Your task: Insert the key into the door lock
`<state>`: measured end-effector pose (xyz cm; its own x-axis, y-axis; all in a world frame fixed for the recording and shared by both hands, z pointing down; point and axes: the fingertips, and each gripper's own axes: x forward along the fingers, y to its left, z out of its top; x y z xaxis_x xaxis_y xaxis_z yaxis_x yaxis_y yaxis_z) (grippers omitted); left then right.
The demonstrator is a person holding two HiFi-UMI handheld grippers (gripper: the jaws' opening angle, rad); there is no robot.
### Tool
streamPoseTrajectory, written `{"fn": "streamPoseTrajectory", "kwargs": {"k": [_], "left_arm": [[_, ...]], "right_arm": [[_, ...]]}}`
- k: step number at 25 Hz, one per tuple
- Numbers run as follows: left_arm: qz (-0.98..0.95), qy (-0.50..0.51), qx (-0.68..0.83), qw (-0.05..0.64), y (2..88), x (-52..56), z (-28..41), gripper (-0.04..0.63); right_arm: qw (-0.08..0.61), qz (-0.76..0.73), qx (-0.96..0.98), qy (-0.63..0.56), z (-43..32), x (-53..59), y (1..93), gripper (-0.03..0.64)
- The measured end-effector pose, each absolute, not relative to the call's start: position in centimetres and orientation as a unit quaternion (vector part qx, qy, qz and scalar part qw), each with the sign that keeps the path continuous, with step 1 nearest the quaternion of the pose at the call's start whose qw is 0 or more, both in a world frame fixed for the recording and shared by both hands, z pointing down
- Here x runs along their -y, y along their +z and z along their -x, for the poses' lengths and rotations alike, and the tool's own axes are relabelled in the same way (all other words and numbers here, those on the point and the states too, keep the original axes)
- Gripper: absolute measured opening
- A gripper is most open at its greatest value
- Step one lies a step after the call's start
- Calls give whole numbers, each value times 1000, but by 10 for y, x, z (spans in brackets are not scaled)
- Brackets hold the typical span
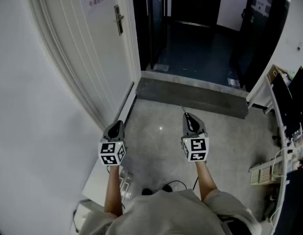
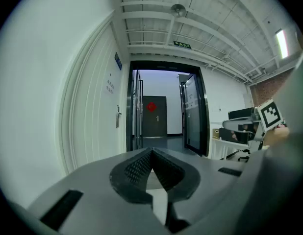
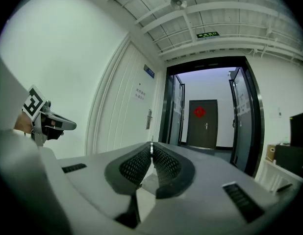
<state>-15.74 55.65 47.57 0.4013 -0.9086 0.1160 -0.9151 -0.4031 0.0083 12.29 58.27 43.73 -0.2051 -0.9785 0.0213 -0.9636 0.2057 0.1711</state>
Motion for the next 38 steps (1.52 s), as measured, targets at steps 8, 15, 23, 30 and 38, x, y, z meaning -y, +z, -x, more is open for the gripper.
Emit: {"fn": "streamPoseTrajectory", "kwargs": {"k": [8, 15, 23, 30, 38], "left_arm": [[-835, 46, 548, 33, 476, -556, 145, 17], [-831, 46, 554, 32, 475, -559, 132, 17], [-822, 45, 566, 32, 479, -553, 107, 17], [-819, 49, 570, 33, 484, -535, 94, 16], [-819, 52, 571, 36, 493, -486, 102, 17]], "right_arm": [[68, -625, 776, -57, -136, -582, 446, 29], [61, -613, 786, -56, -145, -579, 446, 29], [59, -596, 798, -58, -162, -562, 448, 29], [60, -586, 806, -56, -171, -538, 453, 29], [62, -582, 809, -56, -161, -489, 460, 29]]}}
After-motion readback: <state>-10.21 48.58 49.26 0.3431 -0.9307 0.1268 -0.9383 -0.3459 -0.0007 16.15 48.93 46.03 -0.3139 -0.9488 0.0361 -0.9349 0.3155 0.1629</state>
